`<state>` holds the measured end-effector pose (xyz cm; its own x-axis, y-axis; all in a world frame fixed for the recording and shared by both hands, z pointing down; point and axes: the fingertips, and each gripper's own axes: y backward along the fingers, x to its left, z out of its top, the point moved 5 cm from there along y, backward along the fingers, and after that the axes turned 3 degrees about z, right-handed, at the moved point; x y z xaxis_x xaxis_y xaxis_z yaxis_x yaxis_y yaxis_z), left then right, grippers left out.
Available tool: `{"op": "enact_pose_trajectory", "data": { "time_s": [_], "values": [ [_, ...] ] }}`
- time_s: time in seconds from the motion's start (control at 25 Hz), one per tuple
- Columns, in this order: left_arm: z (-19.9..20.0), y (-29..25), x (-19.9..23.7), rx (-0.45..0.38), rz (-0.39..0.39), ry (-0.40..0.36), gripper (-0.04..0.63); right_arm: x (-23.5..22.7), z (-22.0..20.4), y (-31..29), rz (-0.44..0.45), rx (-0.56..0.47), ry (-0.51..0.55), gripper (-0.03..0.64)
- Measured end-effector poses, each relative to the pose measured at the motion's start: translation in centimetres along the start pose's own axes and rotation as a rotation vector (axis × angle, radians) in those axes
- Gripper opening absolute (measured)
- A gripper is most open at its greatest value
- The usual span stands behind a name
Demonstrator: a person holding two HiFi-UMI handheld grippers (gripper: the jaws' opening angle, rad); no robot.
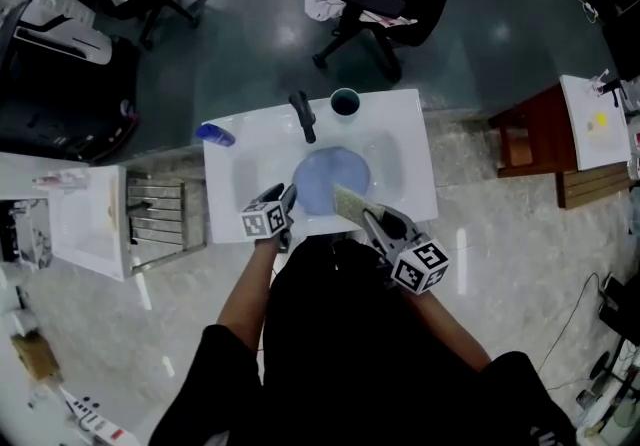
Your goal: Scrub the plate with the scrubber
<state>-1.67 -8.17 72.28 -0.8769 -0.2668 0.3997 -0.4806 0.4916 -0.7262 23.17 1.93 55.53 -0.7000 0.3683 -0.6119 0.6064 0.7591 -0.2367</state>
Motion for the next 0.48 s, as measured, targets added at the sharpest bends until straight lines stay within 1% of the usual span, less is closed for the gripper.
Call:
{"op": "enact_pose_trajectory", "data": {
  "time_s": [0.08, 0.16, 0.36, 0.48],
  "values": [
    [-0.5, -1.7, 0.6, 0.070, 0.003, -0.003, 0.180, -0.4, -0.2, -0.1, -0.007, 0.015, 0.006, 0.061],
    [-1.1, -3.1, 1.3, 0.128, 0.000, 0.004, 0.199, -0.9, -0.7, -0.1, -0.022, 0.042, 0.010, 0.061],
    [-2.4, -6.7, 2.8, 0.240, -0.027, 0.047, 0.206, -2.4, -1.9, 0.4, -0.087, 0.082, -0.028, 0.061],
    [-3.0, -8.5, 3.7, 0.324, -0.041, 0.052, 0.217, -2.6, -1.9, -0.1, -0.096, 0.103, -0.028, 0.063]
  ]
}}
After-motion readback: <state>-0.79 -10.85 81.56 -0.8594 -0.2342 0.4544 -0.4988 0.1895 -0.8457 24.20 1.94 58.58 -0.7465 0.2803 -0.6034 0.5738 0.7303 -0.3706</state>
